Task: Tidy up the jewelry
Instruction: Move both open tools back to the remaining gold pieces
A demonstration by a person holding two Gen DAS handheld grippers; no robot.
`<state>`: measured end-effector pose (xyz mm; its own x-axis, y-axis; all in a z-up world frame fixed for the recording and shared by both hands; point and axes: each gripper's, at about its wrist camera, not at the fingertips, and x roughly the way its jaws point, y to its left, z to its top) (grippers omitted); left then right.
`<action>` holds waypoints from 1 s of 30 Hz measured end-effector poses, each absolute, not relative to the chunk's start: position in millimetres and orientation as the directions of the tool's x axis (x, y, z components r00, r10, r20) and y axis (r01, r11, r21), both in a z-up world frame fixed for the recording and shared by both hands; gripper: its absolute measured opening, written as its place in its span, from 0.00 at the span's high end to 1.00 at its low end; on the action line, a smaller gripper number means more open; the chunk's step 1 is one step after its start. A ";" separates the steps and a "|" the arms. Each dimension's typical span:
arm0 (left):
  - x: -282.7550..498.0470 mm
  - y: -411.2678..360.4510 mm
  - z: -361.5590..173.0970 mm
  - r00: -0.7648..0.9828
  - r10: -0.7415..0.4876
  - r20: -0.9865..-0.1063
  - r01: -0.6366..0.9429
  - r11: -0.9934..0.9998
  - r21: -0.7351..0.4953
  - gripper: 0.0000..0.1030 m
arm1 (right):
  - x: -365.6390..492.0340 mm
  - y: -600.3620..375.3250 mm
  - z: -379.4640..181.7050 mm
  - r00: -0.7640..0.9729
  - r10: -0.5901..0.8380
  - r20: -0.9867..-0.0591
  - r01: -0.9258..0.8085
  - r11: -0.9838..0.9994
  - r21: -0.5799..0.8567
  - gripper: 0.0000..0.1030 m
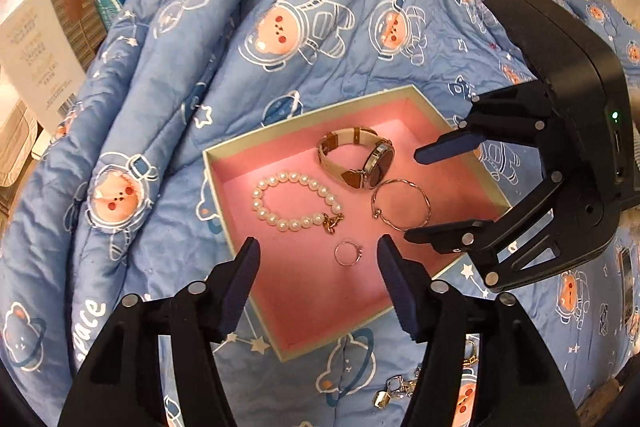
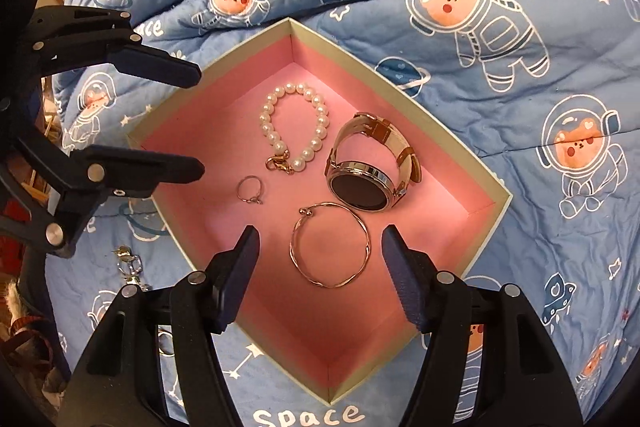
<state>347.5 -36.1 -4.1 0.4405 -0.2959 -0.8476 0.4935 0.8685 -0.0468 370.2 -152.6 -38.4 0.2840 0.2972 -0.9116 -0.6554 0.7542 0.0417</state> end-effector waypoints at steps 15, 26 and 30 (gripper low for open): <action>260.2 19.1 -7.7 0.533 -0.359 -0.766 0.292 0.928 -0.232 0.07 | 282.3 -190.6 3.4 0.411 0.450 -0.792 -0.565 0.808 0.166 0.38; 202.5 8.9 -42.7 0.540 -0.337 -0.771 0.316 0.931 -0.186 0.07 | 222.5 -172.7 -40.6 0.359 0.458 -0.813 -0.592 0.785 0.181 0.38; 189.0 6.8 -49.1 0.564 -0.322 -0.761 0.310 0.936 -0.166 0.08 | 210.3 -167.5 -53.9 0.358 0.443 -0.822 -0.589 0.790 0.169 0.38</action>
<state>189.0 6.8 -49.1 0.5636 -0.3216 -0.7609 0.3101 0.9361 -0.1660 210.3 -167.5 -53.9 0.3583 0.4430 -0.8218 -0.5895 0.7899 0.1688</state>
